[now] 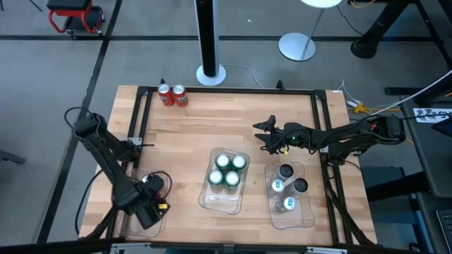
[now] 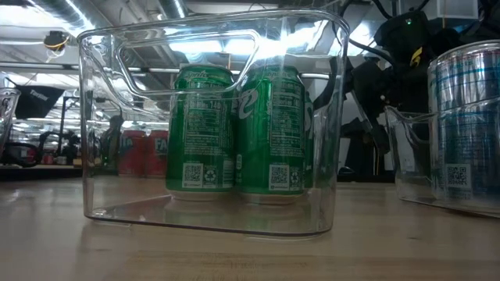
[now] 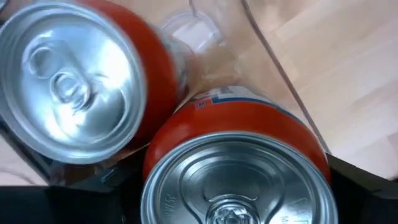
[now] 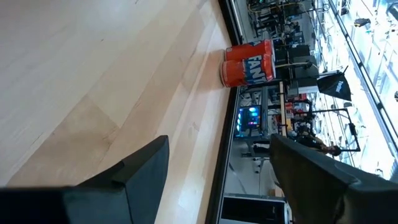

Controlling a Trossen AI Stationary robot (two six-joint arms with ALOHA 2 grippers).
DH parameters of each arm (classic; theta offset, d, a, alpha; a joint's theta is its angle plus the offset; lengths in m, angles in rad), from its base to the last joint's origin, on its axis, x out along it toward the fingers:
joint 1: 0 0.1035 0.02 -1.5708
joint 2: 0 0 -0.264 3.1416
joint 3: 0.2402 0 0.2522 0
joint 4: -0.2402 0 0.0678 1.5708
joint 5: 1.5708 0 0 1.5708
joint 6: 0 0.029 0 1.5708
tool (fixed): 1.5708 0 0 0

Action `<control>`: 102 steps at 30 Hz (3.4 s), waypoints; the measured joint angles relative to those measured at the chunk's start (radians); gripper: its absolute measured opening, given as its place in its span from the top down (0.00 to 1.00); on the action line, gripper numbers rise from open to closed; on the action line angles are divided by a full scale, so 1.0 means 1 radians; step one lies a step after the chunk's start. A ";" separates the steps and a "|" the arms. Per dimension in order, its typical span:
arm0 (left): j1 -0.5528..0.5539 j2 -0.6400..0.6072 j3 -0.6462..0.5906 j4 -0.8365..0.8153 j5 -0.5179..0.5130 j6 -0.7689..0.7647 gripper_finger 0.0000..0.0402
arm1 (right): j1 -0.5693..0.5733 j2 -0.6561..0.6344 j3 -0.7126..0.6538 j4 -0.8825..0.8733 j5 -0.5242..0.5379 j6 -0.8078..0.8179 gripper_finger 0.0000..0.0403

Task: Sort soda cans
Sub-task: Put the red soda can into the left transparent bin

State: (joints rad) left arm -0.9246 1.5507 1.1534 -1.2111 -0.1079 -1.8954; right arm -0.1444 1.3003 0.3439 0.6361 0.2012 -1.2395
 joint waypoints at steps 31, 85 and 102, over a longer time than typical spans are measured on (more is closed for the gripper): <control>0.043 0.068 0.112 -0.202 0.089 0.276 0.09 | 0.000 0.000 0.000 -0.002 0.000 0.000 0.31; 0.542 -0.157 0.127 -0.142 -0.312 0.586 0.08 | 0.000 0.000 0.000 -0.024 -0.021 0.024 0.31; 1.145 -0.157 0.127 0.005 -0.312 1.229 0.08 | 0.000 0.000 0.000 -0.027 -0.022 0.036 0.31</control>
State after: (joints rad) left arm 0.2203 1.3933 1.2800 -1.2058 -0.4196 -0.6665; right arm -0.1444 1.3003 0.3439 0.6089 0.1791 -1.2034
